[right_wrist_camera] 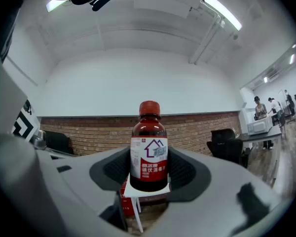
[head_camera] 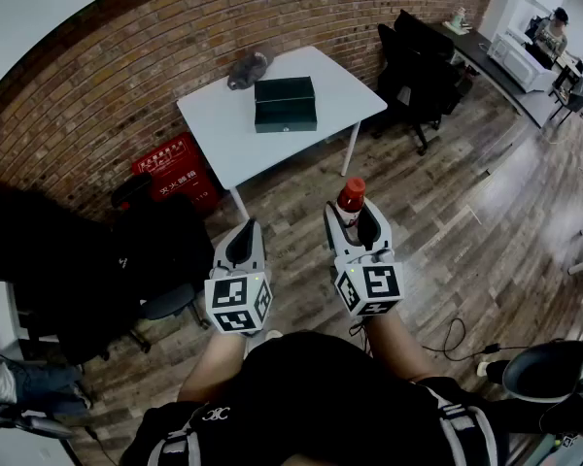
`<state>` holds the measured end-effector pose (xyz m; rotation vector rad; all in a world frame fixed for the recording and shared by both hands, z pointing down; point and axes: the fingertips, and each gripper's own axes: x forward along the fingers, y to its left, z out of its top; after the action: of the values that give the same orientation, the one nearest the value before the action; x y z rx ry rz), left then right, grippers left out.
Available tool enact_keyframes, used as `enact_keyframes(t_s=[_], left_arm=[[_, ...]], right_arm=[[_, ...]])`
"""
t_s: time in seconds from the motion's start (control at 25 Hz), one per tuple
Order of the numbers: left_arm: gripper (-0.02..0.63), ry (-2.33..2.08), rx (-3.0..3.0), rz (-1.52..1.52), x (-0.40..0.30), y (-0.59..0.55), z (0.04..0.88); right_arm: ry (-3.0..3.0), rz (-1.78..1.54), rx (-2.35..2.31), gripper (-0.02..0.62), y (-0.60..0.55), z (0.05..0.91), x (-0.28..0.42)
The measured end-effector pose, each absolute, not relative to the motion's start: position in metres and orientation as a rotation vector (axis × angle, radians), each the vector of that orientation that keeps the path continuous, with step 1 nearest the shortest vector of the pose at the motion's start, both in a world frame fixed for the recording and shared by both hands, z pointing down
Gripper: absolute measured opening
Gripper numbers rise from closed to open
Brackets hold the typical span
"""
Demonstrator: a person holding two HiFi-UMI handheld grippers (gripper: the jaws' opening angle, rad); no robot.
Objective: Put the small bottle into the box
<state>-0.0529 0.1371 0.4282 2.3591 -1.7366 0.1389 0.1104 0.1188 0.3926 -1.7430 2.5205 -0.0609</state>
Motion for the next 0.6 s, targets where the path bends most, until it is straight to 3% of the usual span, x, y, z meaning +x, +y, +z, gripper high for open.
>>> enact_keyframes(t_s=[0.6], left_arm=[[0.006,-1.758,2.328,0.158,-0.064,0.141,0.433]], right_arm=[[2.571,-0.086,-1.649,0.227,0.124,0.392,0.086]])
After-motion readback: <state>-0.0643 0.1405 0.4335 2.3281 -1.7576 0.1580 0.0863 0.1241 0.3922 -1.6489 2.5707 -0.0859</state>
